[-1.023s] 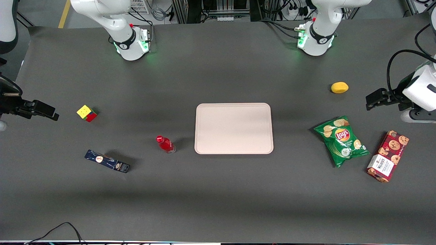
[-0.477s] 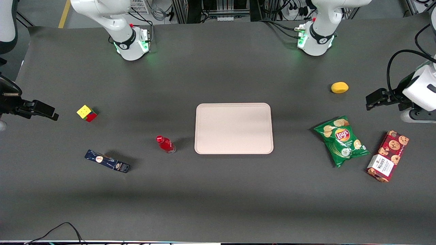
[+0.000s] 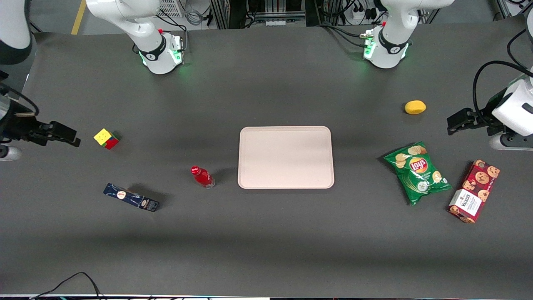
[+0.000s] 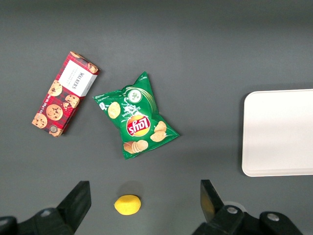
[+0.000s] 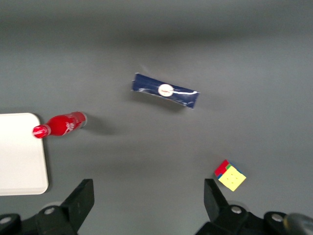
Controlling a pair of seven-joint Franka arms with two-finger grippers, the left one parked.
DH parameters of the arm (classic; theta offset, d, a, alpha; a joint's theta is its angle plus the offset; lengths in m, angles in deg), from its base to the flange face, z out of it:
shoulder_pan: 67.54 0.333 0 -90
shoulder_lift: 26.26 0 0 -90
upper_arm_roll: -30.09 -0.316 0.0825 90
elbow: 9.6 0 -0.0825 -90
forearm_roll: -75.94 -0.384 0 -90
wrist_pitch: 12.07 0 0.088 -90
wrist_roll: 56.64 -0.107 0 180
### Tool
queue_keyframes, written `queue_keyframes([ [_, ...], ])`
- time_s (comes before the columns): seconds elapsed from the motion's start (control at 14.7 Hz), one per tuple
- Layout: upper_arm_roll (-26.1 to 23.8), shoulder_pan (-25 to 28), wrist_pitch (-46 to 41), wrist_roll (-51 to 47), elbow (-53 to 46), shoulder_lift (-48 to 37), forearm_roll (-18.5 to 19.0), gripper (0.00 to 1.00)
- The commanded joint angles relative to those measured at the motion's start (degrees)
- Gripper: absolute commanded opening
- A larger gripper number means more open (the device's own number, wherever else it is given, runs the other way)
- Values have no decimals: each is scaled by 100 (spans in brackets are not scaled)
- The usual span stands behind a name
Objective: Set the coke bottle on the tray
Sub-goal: 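Move the open right gripper toward the red Coca-Cola bottle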
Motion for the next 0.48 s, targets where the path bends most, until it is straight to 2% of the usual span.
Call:
queue_keyframes([
  [0.0,394,860,-120,-160,-107,-8,49,100],
  [0.2,1088,1861,-129,-160,-116,-17,22,100],
  [0.41,1240,2408,-190,-676,-142,-8,22,100],
])
